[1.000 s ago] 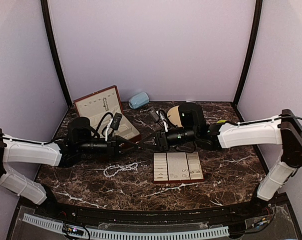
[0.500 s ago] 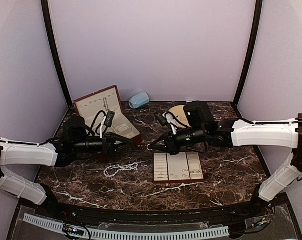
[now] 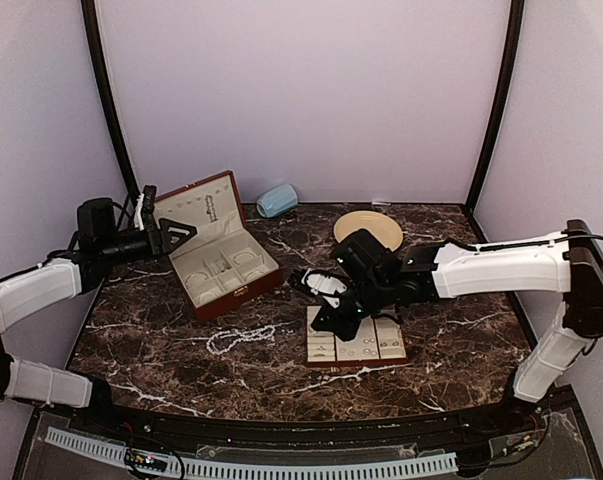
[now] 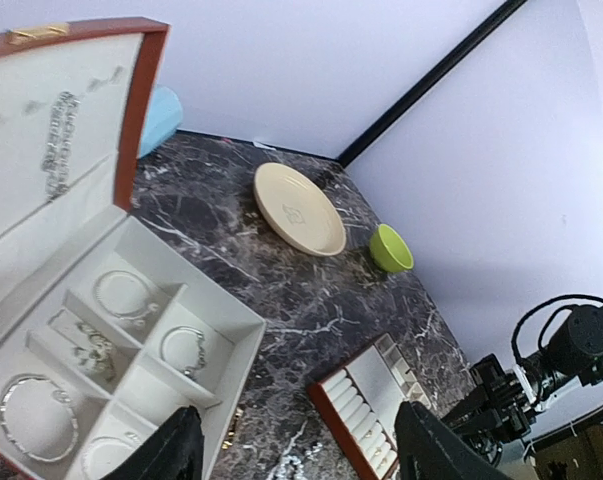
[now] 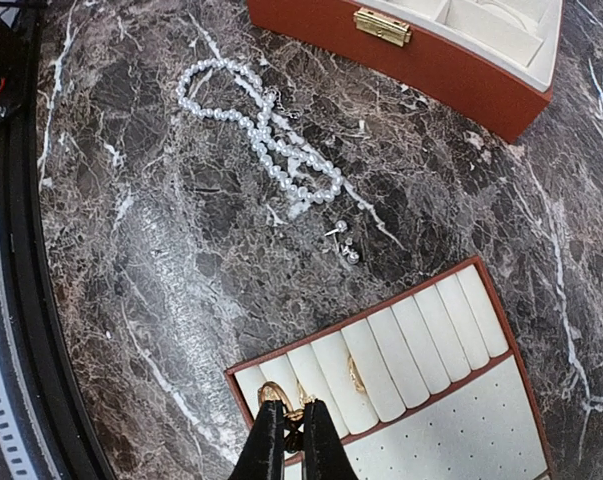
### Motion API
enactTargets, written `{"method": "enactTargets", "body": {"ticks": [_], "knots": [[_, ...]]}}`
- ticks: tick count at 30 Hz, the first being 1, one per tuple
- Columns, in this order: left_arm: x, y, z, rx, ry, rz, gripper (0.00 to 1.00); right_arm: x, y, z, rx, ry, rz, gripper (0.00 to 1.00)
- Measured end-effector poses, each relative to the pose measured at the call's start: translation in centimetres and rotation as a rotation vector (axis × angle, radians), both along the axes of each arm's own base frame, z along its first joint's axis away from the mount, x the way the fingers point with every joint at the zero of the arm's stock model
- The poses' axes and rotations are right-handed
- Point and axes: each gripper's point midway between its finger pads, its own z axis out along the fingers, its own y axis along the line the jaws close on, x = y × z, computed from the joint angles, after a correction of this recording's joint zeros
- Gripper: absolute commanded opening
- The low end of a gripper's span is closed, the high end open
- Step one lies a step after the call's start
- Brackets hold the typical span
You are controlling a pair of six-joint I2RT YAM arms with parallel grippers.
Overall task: Organize the mixed jewelry
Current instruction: Insert the ring into the ring tray.
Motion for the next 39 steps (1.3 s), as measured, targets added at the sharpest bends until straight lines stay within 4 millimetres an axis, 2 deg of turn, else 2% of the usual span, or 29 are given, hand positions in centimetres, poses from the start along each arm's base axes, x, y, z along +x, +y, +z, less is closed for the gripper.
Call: {"method": "enactTargets", "body": {"ticks": [2,5,17,27,39], "knots": [[0.3,1.3,-0.1,0.011,0.002,0.029,0.69,0.0,0.2,-0.7,-0.032,-0.021,0.017,0.00],[0.1,2.1,-0.6,0.039,0.007,0.039,0.69,0.3,0.1,-1.9,-0.083,-0.043,0.030,0.00],[-0.4,2.3,-0.7,0.083,-0.017,0.031,0.69,1.0,-0.3,-4.6,-0.202,-0.095,0.041,0.00],[-0.4,2.3,-0.7,0.083,-0.017,0.031,0.69,2.2,-0.9,-5.7,-0.267,-0.160,0.018,0.00],[-0.4,2.4,-0.7,0.083,-0.017,0.032,0.69,1.8,-0.8,-6.4,-0.295,-0.177,0.030,0.00]]}}
